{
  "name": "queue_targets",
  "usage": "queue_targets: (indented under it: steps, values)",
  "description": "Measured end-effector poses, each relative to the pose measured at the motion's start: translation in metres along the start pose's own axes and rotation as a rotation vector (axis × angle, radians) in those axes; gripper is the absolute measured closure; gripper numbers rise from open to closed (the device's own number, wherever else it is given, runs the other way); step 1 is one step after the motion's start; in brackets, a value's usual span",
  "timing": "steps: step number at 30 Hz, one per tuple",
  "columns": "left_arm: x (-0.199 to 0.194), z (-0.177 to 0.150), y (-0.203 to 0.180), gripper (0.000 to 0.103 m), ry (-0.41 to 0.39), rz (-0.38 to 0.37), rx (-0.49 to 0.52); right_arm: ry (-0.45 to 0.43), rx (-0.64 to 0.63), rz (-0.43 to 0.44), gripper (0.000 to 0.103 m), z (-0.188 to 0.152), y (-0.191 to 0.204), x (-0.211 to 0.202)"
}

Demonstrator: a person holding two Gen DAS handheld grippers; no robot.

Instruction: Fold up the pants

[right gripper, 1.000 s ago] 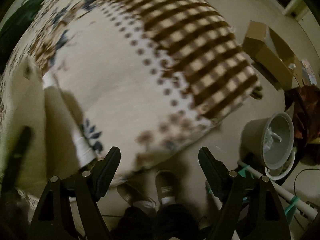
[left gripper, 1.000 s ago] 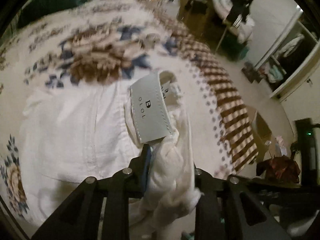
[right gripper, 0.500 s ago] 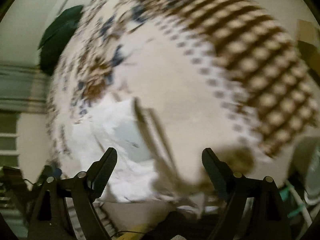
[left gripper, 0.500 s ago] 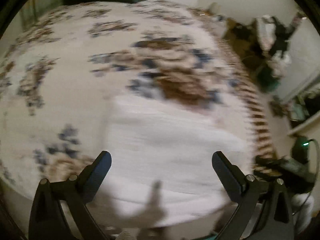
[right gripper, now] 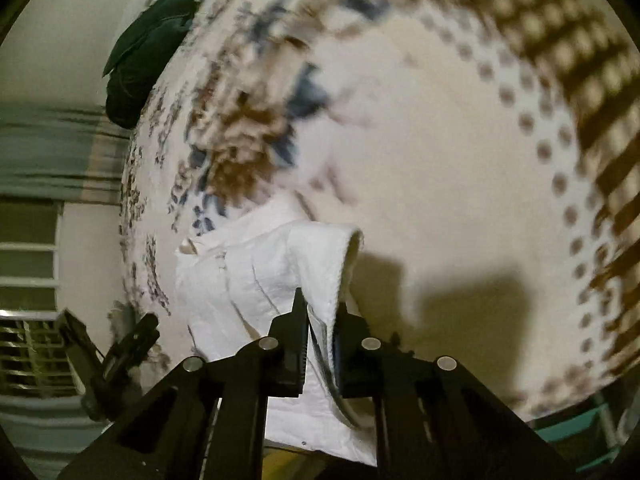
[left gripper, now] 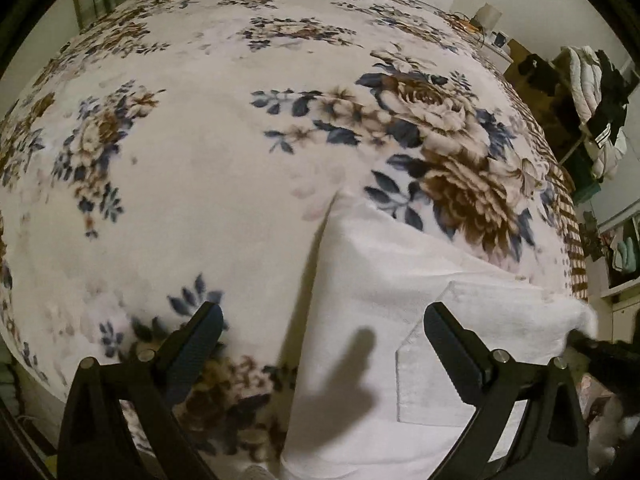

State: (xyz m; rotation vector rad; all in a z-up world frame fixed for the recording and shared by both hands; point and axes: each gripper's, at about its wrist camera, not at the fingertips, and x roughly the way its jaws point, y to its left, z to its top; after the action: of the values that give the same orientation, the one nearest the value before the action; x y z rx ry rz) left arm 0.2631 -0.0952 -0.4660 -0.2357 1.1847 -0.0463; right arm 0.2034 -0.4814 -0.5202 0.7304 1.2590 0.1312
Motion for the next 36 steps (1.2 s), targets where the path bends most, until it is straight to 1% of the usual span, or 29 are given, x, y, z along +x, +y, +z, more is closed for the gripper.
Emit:
queue_targets:
  steps: [2, 3, 5, 7, 9, 11, 13, 16, 17, 18, 19, 21, 22, 24, 26, 28, 30, 31, 33, 36]
  values:
    - [0.003, 0.005, -0.006, 0.000, -0.001, -0.010, -0.007, -0.056, -0.012, -0.010, 0.093, 0.008, 0.007, -0.022]
    - [0.005, 0.008, -0.009, 0.000, 0.000, -0.019, -0.007, -0.071, -0.016, -0.014, 0.093, 0.012, 0.007, -0.030]
    - [0.012, 0.013, -0.018, 0.000, 0.007, -0.036, -0.001, -0.084, -0.005, -0.054, 0.093, 0.023, -0.002, -0.039]
    - [0.026, 0.019, -0.027, 0.000, 0.026, -0.044, 0.009, -0.070, 0.040, -0.077, 0.093, 0.031, -0.018, -0.037]
    - [0.047, 0.026, -0.034, 0.000, 0.058, -0.025, 0.024, -0.045, 0.064, -0.117, 0.093, 0.035, -0.033, -0.026]
    - [0.068, 0.031, -0.037, 0.000, 0.103, 0.013, 0.042, -0.020, 0.095, -0.137, 0.093, 0.034, -0.049, -0.017]
    - [0.090, 0.036, -0.032, 0.000, 0.150, -0.002, 0.019, -0.010, 0.112, -0.154, 0.093, 0.033, -0.060, -0.010]
    - [0.106, 0.045, -0.025, 0.000, 0.187, -0.020, -0.019, 0.027, 0.137, -0.162, 0.092, 0.032, -0.071, 0.003]
    - [0.104, 0.047, -0.023, 0.000, 0.187, -0.025, -0.031, 0.048, 0.136, -0.173, 0.090, 0.032, -0.074, 0.008]
    - [0.101, 0.049, -0.022, 0.000, 0.184, -0.027, -0.032, 0.063, 0.135, -0.193, 0.079, 0.032, -0.074, 0.010]
    - [0.092, 0.051, -0.022, 0.000, 0.176, -0.028, -0.027, 0.069, 0.137, -0.192, 0.065, 0.033, -0.075, 0.010]
    - [0.072, 0.047, -0.020, 0.000, 0.142, -0.047, -0.027, 0.085, 0.154, -0.162, 0.060, 0.029, -0.076, 0.002]
    - [0.059, 0.042, -0.019, 0.000, 0.127, -0.053, -0.027, 0.079, 0.161, -0.149, 0.055, 0.025, -0.076, -0.003]
    - [0.038, 0.025, -0.017, 0.000, 0.112, -0.063, -0.024, 0.049, 0.190, -0.125, 0.052, 0.008, -0.078, -0.023]
    - [0.025, 0.000, -0.016, 0.000, 0.122, -0.070, -0.017, 0.036, 0.251, -0.089, 0.050, -0.014, -0.083, -0.034]
    - [0.025, -0.020, -0.015, 0.000, 0.150, -0.078, -0.011, 0.043, 0.317, -0.045, 0.050, -0.039, -0.089, -0.038]
    - [0.035, -0.038, -0.014, 0.000, 0.192, -0.097, -0.017, 0.069, 0.365, 0.011, 0.050, -0.066, -0.093, -0.030]
    - [0.042, -0.048, -0.014, 0.000, 0.224, -0.111, -0.035, 0.079, 0.374, 0.033, 0.043, -0.075, -0.093, -0.023]
    - [0.055, -0.062, -0.011, 0.000, 0.265, -0.138, -0.085, 0.085, 0.408, 0.103, 0.033, -0.093, -0.099, -0.004]
    - [0.058, -0.071, -0.011, 0.000, 0.269, -0.156, -0.115, 0.075, 0.472, 0.162, 0.033, -0.105, -0.109, 0.021]
